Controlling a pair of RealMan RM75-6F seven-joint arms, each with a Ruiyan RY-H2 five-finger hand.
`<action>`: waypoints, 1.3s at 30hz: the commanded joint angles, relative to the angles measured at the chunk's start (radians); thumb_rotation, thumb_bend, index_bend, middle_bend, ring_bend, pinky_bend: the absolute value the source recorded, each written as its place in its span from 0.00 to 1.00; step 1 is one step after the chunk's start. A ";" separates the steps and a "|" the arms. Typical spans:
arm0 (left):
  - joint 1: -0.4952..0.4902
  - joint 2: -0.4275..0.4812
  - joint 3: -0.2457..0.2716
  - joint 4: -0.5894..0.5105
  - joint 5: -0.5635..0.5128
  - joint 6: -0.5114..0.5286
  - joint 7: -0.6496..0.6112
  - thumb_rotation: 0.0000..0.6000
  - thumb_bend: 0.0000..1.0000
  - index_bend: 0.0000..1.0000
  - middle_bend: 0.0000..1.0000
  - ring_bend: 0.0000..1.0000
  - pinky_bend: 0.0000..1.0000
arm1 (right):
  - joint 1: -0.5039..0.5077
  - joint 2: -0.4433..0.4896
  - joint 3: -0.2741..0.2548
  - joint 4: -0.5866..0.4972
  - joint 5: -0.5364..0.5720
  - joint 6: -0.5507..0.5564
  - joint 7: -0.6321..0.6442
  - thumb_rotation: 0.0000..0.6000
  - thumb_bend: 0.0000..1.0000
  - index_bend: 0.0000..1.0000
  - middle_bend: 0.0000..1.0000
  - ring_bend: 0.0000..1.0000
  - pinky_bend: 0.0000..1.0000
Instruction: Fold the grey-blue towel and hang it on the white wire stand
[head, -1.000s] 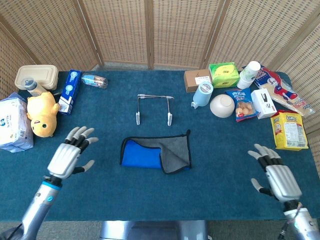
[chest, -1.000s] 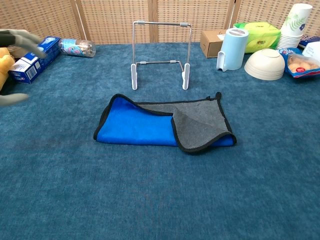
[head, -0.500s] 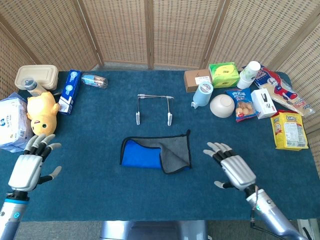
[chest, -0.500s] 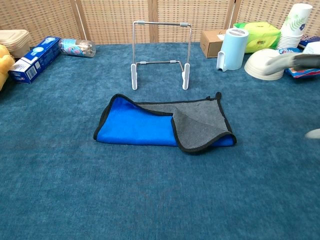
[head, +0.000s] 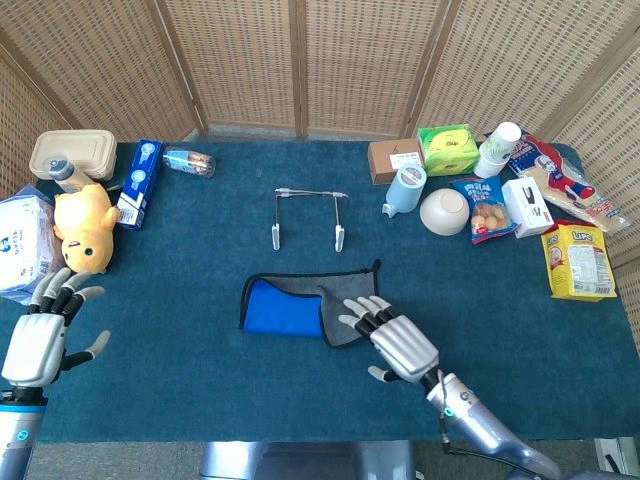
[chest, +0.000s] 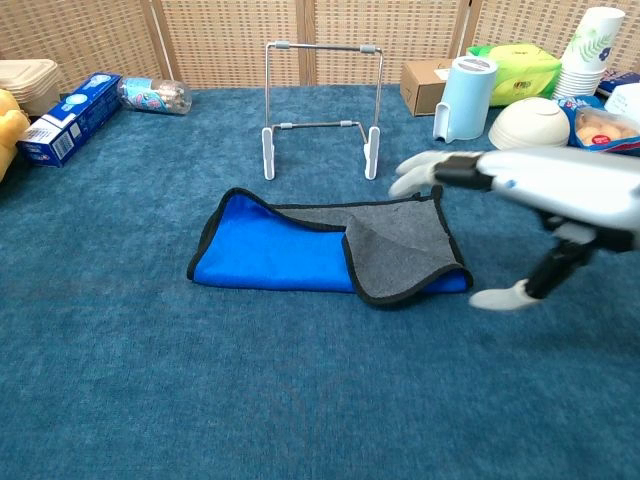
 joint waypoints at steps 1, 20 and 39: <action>0.008 -0.003 -0.014 0.012 0.007 0.017 -0.012 1.00 0.38 0.28 0.17 0.00 0.00 | 0.031 -0.061 0.010 0.031 0.046 -0.020 -0.053 1.00 0.23 0.13 0.03 0.00 0.00; 0.034 -0.032 -0.059 0.057 0.041 0.056 -0.061 1.00 0.38 0.28 0.17 0.00 0.00 | 0.117 -0.278 0.034 0.230 0.157 -0.003 -0.173 1.00 0.26 0.15 0.03 0.00 0.00; 0.046 -0.032 -0.072 0.043 0.055 0.042 -0.058 1.00 0.38 0.28 0.16 0.00 0.00 | 0.117 -0.277 -0.029 0.316 0.086 0.051 -0.124 1.00 0.26 0.14 0.03 0.00 0.00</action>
